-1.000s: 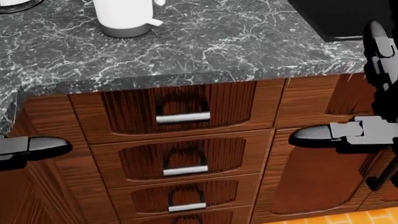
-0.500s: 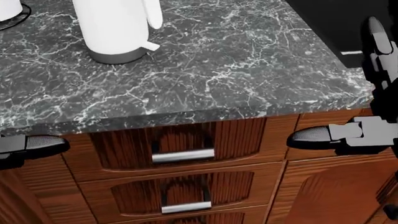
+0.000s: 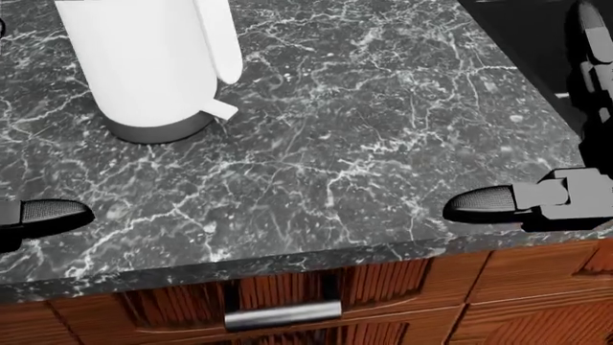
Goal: Press the button to open the lid of the electric kettle.
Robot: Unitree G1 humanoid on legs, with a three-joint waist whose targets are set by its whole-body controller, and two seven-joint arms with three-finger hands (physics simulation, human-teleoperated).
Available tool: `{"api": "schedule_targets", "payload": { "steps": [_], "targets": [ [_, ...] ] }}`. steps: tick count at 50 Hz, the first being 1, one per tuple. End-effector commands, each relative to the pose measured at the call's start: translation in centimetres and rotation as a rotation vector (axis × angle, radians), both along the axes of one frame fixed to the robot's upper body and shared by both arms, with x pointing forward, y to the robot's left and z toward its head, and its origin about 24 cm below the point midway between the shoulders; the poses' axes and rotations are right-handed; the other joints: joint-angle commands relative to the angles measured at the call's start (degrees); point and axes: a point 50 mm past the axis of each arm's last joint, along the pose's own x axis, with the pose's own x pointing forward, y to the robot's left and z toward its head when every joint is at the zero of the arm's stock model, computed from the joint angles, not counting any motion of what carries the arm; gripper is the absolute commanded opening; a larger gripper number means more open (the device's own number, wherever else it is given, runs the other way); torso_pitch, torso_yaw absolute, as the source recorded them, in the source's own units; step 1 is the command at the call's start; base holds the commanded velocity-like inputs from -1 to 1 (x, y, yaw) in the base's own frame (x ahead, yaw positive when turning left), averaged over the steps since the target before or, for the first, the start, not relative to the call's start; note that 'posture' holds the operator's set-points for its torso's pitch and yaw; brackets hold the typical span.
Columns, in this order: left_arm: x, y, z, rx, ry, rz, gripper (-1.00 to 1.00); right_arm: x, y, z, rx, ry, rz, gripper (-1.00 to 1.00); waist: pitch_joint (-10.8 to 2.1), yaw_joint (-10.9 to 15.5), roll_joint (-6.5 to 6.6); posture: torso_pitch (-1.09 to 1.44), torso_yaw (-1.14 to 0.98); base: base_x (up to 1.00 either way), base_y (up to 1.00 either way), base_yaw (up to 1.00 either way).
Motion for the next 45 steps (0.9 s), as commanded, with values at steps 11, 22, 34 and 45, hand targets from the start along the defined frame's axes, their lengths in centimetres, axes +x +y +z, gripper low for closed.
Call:
{"api": "schedule_targets", "payload": {
  "steps": [11,22,34,45],
  "targets": [
    [-0.5,0.1,1.2,0.024,-0.065,0.006,1.0,-0.5,0.3,1.1,-0.009,-0.062,0.011,1.0,-2.15,-0.3,1.08,0.0,0.0,0.01,0.0,0.0],
    [-0.5,0.3,1.6,0.008,-0.09,0.026,1.0,0.0,0.1,1.1,0.015,-0.072,-0.063,1.0,-1.7,0.0,0.9,0.0,0.0,0.0,0.0,0.0],
    [-0.7,-0.4,1.2,-0.014,-0.078,-0.043,1.0,0.2,-0.3,0.6,-0.015,-0.069,-0.07,1.0,-1.32,0.5,0.75,0.0,0.0,0.0,0.0,0.0],
    [-0.7,-0.5,1.0,0.008,-0.069,-0.045,1.0,0.6,-0.6,0.0,-0.011,-0.042,-0.074,1.0,-1.26,0.6,0.65,0.0,0.0,0.0,0.0,0.0]
  ]
}}
